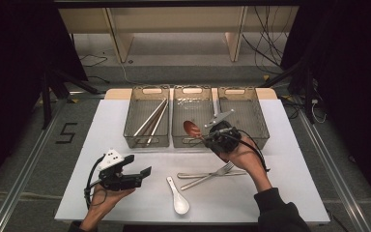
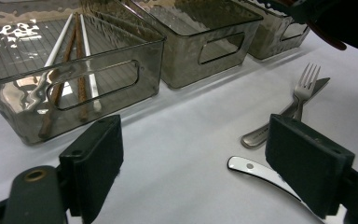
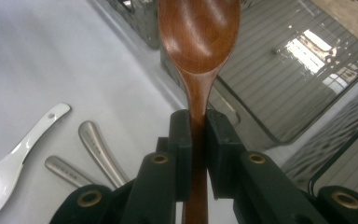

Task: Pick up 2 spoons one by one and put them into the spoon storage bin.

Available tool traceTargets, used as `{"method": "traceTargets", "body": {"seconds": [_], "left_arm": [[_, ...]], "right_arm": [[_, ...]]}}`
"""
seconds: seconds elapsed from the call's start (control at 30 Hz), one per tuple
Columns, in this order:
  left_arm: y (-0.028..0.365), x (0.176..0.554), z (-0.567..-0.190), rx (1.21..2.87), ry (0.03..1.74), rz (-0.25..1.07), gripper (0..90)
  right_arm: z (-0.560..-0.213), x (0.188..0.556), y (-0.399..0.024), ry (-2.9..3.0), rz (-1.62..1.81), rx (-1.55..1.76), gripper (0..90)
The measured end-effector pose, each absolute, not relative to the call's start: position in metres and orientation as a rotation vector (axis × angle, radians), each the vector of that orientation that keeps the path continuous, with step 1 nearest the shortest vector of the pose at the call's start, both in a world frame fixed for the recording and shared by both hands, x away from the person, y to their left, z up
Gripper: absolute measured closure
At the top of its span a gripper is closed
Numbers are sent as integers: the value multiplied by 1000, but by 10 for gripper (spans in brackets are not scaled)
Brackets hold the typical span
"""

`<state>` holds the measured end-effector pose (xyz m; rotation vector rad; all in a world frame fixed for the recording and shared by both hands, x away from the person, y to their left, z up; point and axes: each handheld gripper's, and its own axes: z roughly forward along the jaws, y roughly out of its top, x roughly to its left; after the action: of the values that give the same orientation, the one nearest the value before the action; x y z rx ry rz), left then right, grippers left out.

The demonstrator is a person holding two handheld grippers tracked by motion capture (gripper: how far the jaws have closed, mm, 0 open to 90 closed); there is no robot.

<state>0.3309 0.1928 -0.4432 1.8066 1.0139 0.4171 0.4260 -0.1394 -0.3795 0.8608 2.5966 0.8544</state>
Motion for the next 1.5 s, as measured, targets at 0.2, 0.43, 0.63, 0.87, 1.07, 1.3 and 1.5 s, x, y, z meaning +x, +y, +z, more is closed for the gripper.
{"method": "traceTargets", "body": {"seconds": [0.2, 0.43, 0.63, 0.87, 1.07, 1.3, 1.5], "left_arm": [[193, 331, -443, 1802, 1010, 419, 187], [193, 330, -443, 1798, 1008, 423, 187], [193, 330, -443, 1802, 1006, 428, 187], [193, 330, -443, 1807, 1002, 428, 187], [193, 330, -444, 1806, 1002, 428, 187], [193, 330, -443, 1806, 997, 432, 187], [193, 330, -443, 1805, 996, 431, 187]], "right_arm": [[-375, 434, -136, 2573, 880, 876, 819], [-372, 443, -133, 2558, 876, 897, 819], [-370, 453, -130, 2545, 877, 921, 819], [-366, 466, -128, 2522, 878, 957, 819], [-364, 477, -126, 2507, 872, 983, 819], [-362, 488, -122, 2489, 876, 1001, 819], [-360, 496, -118, 2472, 884, 1040, 818]]}}
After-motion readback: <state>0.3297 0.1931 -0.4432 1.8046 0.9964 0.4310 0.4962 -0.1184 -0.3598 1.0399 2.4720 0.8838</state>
